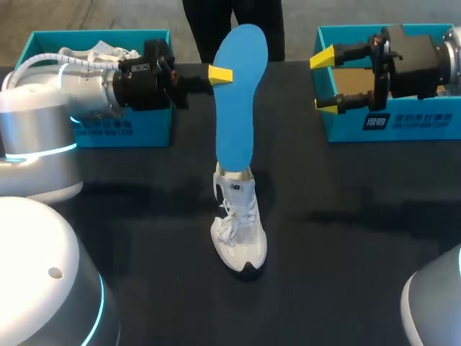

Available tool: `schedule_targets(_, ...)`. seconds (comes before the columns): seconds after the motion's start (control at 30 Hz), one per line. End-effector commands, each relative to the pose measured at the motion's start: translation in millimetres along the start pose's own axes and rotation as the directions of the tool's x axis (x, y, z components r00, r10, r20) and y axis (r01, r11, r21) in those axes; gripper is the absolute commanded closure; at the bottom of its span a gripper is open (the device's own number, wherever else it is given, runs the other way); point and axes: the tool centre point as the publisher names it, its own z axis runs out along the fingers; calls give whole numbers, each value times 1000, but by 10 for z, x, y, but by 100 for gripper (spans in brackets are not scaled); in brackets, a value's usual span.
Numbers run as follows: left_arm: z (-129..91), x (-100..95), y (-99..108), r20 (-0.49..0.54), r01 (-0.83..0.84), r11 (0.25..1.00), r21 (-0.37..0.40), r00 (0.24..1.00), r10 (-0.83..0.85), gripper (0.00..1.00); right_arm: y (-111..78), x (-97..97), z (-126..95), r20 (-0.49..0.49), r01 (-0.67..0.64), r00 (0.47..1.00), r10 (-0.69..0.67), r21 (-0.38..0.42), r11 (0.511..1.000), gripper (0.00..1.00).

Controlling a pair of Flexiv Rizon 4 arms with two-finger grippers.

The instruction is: Take the shoe out of the shoebox, open the shoe tongue, remove and reinsert the insole, then place the shoe into the shoebox

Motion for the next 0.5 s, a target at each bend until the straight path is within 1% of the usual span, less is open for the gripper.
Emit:
schedule_targets(0.03, 33, -92, -61, 14, -505, 862, -52, 862, 506, 100, 26, 5, 18, 3, -1, 1000, 1, 3, 1000, 0)
schedule_targets(0.07, 31, -90, -57, -2, -584, 811, -28, 812, 584, 100, 26, 5, 18, 3, -1, 1000, 1, 3, 1000, 0)
schedule_targets(0.17, 18, -137, -49, 15, -788, 616, -26, 616, 788, 100, 26, 5, 18, 3, -1, 1000, 1, 3, 1000, 0)
schedule_targets(0.23, 9, -147, -46, 16, -842, 539, -1, 539, 842, 100, 26, 5, 18, 3, -1, 1000, 1, 3, 1000, 0)
schedule_targets(0.27, 5, -152, -50, 26, -883, 470, -1, 470, 882, 100, 26, 5, 18, 3, -1, 1000, 1, 3, 1000, 0)
schedule_targets(0.3, 3, -152, -52, 24, -900, 436, -6, 436, 900, 100, 26, 5, 18, 3, -1, 1000, 1, 3, 1000, 0)
schedule_targets(0.33, -1, -144, -58, 36, -934, 358, 1, 358, 933, 100, 26, 5, 18, 3, -1, 1000, 1, 3, 1000, 0)
schedule_targets(0.37, -1, -136, -70, 46, -951, 310, -11, 309, 950, 100, 26, 5, 18, 3, -1, 1000, 1, 3, 1000, 0)
schedule_targets(0.4, 1, -130, -86, 64, -963, 268, -28, 266, 962, 100, 26, 5, 18, 3, -1, 1000, 1, 3, 1000, 0)
schedule_targets(0.5, 2, -122, -94, 57, -965, 260, -32, 258, 964, 100, 26, 5, 18, 3, -1, 1000, 1, 3, 1000, 0)
